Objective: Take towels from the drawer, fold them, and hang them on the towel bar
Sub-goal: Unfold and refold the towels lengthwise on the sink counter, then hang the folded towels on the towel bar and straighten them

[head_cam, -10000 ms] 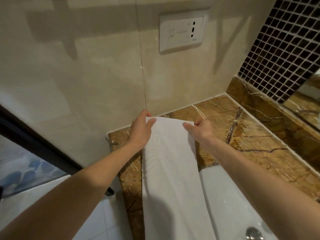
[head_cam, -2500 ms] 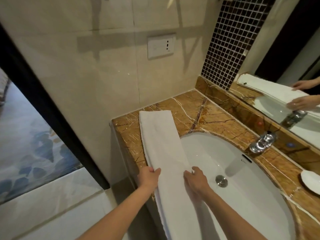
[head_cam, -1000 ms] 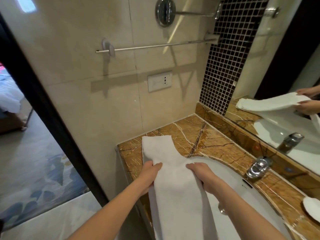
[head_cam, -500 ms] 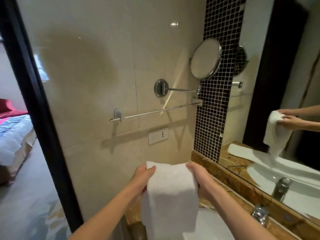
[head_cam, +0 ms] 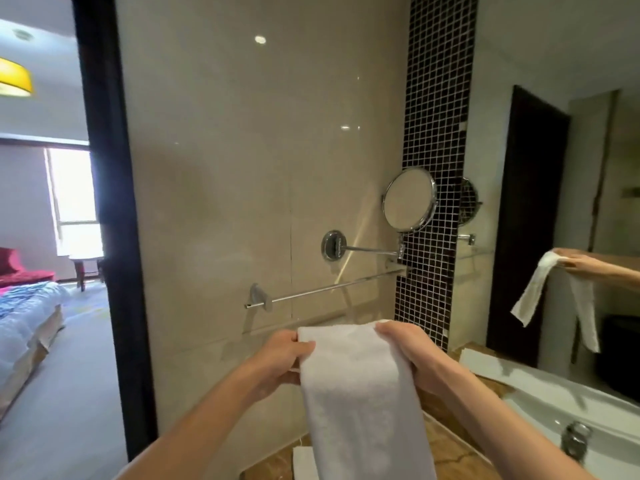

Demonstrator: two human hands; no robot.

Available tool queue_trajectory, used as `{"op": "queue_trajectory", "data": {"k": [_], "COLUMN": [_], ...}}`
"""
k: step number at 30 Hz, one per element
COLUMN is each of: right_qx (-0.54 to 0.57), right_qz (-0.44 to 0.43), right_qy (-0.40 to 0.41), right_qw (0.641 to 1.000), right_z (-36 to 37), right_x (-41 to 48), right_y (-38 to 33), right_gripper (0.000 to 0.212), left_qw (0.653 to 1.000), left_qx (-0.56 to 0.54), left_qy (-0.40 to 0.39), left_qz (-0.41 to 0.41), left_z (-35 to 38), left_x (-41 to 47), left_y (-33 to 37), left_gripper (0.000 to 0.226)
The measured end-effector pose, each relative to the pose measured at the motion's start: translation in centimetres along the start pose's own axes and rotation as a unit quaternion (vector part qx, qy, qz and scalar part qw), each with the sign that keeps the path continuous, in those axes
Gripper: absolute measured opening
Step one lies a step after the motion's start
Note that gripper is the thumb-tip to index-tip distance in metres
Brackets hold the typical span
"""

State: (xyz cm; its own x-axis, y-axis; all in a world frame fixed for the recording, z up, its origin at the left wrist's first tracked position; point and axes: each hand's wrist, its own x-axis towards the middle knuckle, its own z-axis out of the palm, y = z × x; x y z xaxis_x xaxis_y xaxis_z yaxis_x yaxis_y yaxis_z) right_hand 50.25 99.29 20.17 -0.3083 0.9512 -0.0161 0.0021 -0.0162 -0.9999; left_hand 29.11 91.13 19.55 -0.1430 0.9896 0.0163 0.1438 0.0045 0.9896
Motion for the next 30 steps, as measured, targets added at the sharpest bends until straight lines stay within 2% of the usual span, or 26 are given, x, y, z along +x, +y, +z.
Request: {"op": "queue_trajectory", "data": {"k": [5,9,14,19,21,24,28,30], "right_qx": [-0.017,-0.033,-0.048,-0.054,-0.048,-0.048,-0.037,-0.023], "right_qz": [-0.014,-0.035,-0.090,-0.133,-0.149,-0.172,-0.183,-0.191], "right_qy": [0.008,-0.017,0.001,0.034,0.043,0.050,0.042,0.036], "right_qw": [1.000,0.999,0.995,0.989,0.987,0.983,0.981,0.981], "right_z": [1.2,2.0,4.2,6.0,6.2,5.9,5.5,5.5], "right_x": [-0.8,-1.0,0.2,1.6,2.2,3.4,5.1,6.1], "right_y": [-2.2,-4.5,-8.8,-14.1,-15.9,-18.3,-21.1,-22.3], "right_gripper": [0.026,0.031,0.037,0.022,0.016,0.022,0.019,0.018], "left_qw": [0.999,0.996,0.992,0.990,0.989,0.987,0.985,0.982], "left_qx": [-0.046,-0.071,-0.049,-0.040,-0.043,-0.032,-0.016,-0.015], "left_qy": [0.007,0.005,0.048,0.060,0.052,0.037,0.030,0.032], "left_qz": [0.021,0.056,0.104,0.121,0.130,0.150,0.168,0.186], "left_z": [-0.9,-2.6,-5.6,-7.5,-7.6,-7.6,-7.4,-7.5], "left_x": [-0.4,-0.3,0.7,2.4,2.9,3.6,5.2,6.1], "left_y": [2.4,3.9,7.9,13.1,15.0,17.4,19.5,20.3], "left_gripper": [0.023,0.022,0.015,0.018,0.021,0.011,0.024,0.022]}}
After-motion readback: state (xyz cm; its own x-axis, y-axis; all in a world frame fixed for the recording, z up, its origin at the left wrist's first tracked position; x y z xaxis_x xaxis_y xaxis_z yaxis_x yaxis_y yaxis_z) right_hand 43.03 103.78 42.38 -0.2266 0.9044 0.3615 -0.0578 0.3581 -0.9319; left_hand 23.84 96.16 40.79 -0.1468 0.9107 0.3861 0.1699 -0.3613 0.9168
